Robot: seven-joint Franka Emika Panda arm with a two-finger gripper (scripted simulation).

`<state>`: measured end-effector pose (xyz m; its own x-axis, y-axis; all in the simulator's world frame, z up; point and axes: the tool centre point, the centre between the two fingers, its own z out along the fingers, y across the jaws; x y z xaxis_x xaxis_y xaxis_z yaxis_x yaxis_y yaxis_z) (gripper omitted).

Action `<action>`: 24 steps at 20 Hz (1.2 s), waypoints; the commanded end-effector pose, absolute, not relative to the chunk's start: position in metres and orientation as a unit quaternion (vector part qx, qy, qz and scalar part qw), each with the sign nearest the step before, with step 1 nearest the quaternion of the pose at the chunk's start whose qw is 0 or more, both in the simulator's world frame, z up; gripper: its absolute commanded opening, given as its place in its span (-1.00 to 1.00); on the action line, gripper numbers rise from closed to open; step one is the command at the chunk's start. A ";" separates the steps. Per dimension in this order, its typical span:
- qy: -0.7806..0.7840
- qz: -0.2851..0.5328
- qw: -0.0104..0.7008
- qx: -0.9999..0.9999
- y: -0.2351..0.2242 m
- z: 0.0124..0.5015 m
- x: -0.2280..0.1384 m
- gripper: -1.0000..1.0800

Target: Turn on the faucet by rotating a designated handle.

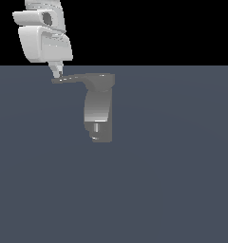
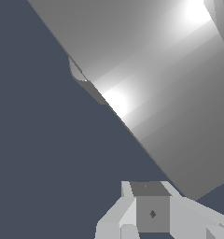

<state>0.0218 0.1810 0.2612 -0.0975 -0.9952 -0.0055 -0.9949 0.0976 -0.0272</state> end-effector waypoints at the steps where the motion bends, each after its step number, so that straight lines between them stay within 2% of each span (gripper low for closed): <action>1: 0.739 -0.001 0.001 -0.674 0.183 0.250 0.007 -1.00; 3: 0.739 0.000 0.000 -0.674 0.184 0.249 0.004 -1.00; 4: 0.740 -0.008 0.011 -0.672 0.184 0.261 0.014 -1.00; 24: 0.740 -0.005 0.006 -0.673 0.152 0.255 -0.033 -1.00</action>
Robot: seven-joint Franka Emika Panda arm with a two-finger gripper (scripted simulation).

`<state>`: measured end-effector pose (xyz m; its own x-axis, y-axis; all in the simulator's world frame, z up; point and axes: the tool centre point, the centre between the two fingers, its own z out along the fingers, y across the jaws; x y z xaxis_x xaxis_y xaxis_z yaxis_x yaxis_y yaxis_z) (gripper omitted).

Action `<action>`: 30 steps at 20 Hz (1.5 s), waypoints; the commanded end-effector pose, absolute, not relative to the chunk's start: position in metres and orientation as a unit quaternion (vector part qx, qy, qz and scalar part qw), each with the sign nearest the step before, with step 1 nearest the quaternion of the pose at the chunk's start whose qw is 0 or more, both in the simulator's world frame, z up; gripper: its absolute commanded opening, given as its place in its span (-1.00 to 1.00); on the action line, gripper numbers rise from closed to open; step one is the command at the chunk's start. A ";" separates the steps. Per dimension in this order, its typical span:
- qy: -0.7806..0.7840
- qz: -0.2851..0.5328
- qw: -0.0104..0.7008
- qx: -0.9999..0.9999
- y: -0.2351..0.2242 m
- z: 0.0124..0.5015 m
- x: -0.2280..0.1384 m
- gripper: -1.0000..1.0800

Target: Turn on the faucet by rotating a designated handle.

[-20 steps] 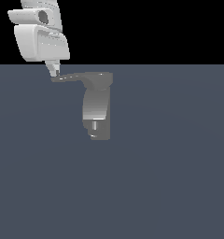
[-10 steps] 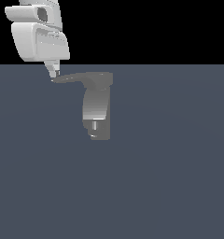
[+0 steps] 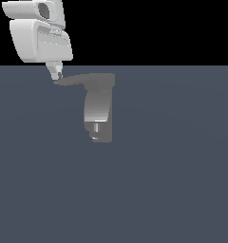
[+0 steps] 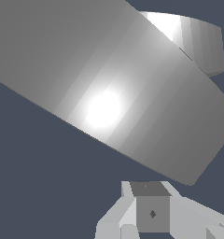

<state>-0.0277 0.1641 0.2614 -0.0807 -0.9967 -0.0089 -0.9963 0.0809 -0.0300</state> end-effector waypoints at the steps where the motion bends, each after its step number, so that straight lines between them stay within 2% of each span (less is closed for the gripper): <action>1: 0.740 -0.004 0.006 -0.673 0.151 0.254 -0.035 -1.00; 21: 0.739 0.000 0.000 -0.673 0.118 0.249 -0.083 -1.00; 23: 0.737 -0.010 0.012 -0.676 0.125 0.261 -0.075 -1.00; 30: 0.737 -0.007 0.009 -0.675 0.092 0.257 -0.081 -1.00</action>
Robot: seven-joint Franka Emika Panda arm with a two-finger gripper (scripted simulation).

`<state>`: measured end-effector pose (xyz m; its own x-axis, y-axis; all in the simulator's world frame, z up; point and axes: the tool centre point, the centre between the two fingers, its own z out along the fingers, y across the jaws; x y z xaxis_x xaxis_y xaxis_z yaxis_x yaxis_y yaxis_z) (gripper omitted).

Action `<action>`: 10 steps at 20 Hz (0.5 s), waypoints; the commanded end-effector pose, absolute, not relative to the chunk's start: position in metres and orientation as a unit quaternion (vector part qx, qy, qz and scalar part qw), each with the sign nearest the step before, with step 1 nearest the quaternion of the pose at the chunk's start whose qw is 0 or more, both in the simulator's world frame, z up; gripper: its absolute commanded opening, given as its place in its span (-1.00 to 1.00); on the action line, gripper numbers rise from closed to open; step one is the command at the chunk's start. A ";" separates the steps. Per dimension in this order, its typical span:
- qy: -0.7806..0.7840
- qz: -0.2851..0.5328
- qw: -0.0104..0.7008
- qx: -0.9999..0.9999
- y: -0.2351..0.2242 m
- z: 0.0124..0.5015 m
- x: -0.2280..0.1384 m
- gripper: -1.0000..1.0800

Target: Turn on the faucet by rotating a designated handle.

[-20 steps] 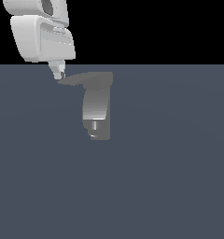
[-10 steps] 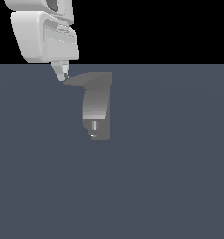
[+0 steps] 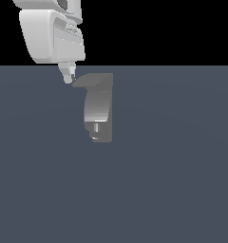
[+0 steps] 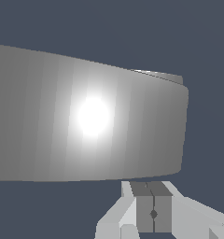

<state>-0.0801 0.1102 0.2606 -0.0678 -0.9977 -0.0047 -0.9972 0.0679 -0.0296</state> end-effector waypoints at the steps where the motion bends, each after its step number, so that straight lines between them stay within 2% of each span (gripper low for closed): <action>1: 0.738 -0.006 0.008 -0.675 0.088 0.257 -0.082 -1.00; 10: 0.739 -0.003 0.003 -0.674 0.041 0.252 -0.091 -1.00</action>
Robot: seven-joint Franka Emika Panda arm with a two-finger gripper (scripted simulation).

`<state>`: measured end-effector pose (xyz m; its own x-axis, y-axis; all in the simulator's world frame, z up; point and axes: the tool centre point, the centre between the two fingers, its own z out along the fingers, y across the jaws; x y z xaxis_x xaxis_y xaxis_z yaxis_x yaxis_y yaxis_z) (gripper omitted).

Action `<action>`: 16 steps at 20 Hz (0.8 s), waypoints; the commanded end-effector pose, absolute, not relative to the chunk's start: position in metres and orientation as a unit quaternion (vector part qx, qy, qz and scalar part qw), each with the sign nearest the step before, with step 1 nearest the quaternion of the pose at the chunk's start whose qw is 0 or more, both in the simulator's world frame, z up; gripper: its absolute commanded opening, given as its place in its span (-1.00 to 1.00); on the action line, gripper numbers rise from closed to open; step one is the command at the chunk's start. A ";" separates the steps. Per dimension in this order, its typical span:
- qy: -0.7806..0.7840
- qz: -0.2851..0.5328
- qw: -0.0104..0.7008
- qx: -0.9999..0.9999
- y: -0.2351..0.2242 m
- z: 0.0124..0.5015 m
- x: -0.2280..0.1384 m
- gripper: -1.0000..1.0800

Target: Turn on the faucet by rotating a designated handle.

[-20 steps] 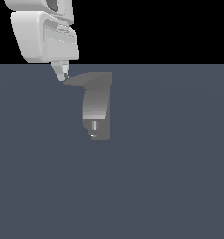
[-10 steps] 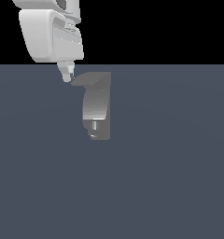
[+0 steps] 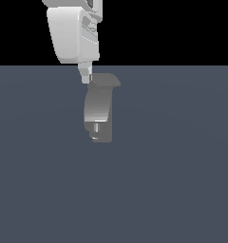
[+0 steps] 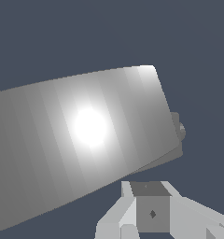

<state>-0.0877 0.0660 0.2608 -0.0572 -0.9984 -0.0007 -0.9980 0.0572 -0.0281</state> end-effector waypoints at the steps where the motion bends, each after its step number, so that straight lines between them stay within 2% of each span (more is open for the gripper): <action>1: 0.739 -0.002 0.003 -0.674 0.035 0.251 -0.092 -1.00; 7: 0.739 0.000 0.000 -0.673 0.008 0.249 -0.097 -1.00; 8: 0.730 -0.012 0.010 -0.684 0.026 0.260 -0.089 -1.00; 16: 0.733 -0.008 0.007 -0.680 -0.006 0.257 -0.069 -1.00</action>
